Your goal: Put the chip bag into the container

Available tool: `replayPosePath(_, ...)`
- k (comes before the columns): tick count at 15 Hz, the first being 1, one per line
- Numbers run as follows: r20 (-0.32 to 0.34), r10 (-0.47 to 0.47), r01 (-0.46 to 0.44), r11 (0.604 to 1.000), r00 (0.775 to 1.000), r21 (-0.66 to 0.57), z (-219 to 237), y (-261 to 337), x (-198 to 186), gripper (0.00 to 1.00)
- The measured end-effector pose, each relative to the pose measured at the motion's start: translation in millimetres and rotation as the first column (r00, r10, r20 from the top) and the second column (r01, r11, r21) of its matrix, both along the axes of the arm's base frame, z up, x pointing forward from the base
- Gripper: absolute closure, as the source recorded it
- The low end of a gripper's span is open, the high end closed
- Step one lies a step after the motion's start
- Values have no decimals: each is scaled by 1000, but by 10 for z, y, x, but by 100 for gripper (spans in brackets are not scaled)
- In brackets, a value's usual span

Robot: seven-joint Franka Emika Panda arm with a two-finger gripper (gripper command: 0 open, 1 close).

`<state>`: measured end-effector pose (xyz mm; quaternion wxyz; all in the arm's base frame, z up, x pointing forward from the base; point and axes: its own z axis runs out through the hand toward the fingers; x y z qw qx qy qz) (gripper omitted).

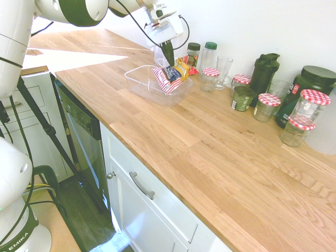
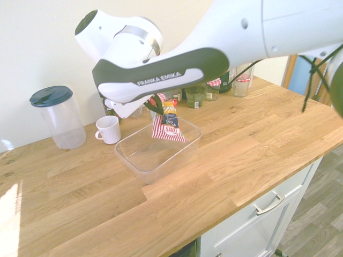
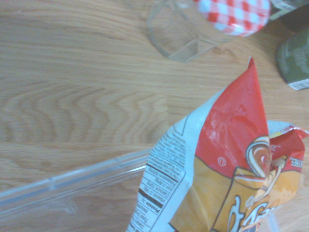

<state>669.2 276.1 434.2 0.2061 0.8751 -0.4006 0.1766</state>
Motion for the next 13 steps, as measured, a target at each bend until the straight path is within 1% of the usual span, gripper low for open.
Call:
replayPosePath(3,-8,-3,3,1000,1000,-5,-170,122,77,0)
replayPosePath(9,-9,-16,16,1000,1000,-6,-219,120,95,0)
replayPosePath(11,1,-21,21,1000,1000,3,-155,137,77,0)
replayPosePath(13,22,-19,18,1000,1000,25,65,182,-4,0)
